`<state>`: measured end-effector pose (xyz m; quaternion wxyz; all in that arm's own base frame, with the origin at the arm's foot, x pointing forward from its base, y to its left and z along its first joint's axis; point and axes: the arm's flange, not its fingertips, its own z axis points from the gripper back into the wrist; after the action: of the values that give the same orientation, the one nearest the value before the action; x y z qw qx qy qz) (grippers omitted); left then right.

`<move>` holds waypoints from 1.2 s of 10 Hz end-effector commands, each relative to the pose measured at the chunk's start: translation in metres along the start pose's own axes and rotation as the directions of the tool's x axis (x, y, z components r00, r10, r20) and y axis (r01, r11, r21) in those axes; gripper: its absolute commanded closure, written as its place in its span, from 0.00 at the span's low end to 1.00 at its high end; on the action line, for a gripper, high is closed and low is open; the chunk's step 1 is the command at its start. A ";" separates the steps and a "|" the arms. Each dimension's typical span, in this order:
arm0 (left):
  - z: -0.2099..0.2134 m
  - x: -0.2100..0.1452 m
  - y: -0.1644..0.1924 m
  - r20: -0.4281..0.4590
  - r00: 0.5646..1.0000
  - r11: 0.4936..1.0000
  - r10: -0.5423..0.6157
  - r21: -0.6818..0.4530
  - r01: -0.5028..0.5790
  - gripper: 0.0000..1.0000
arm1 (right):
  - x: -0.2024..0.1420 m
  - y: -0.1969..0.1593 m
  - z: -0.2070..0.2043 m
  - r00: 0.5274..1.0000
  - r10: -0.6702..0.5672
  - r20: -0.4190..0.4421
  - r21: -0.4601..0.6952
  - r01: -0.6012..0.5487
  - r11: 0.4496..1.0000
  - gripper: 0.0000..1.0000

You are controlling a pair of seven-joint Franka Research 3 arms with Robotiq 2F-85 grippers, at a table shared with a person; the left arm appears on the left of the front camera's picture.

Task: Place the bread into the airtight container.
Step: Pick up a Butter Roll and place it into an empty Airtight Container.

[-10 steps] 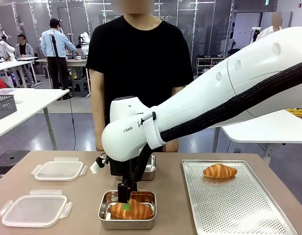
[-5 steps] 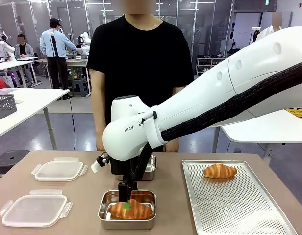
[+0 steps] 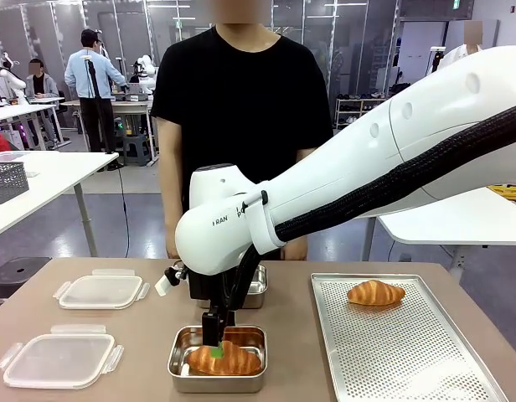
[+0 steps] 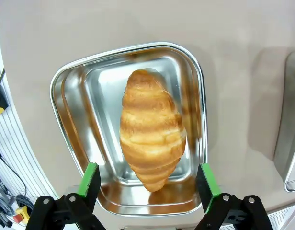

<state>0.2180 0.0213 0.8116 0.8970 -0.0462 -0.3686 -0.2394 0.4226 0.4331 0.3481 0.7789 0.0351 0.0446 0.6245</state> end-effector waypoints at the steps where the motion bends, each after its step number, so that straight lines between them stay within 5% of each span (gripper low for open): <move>1: 0.001 0.001 -0.001 0.000 1.000 1.000 -0.001 0.002 0.001 0.00 | 0.001 0.002 0.001 1.000 -0.001 -0.002 0.000 0.001 1.000 0.00; 6: 0.001 0.001 -0.001 0.000 1.000 1.000 -0.001 0.002 0.001 0.00 | 0.000 0.000 0.000 1.000 0.000 0.000 0.000 0.000 1.000 0.00; 12: 0.001 0.001 -0.001 0.000 1.000 1.000 -0.001 0.002 0.001 0.00 | -0.158 -0.025 0.142 0.996 0.058 0.070 -0.014 -0.057 0.998 0.00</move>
<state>0.2179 0.0216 0.8116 0.8970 -0.0464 -0.3687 -0.2391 0.4382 0.3046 0.4898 0.7625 0.0408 0.0176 0.6454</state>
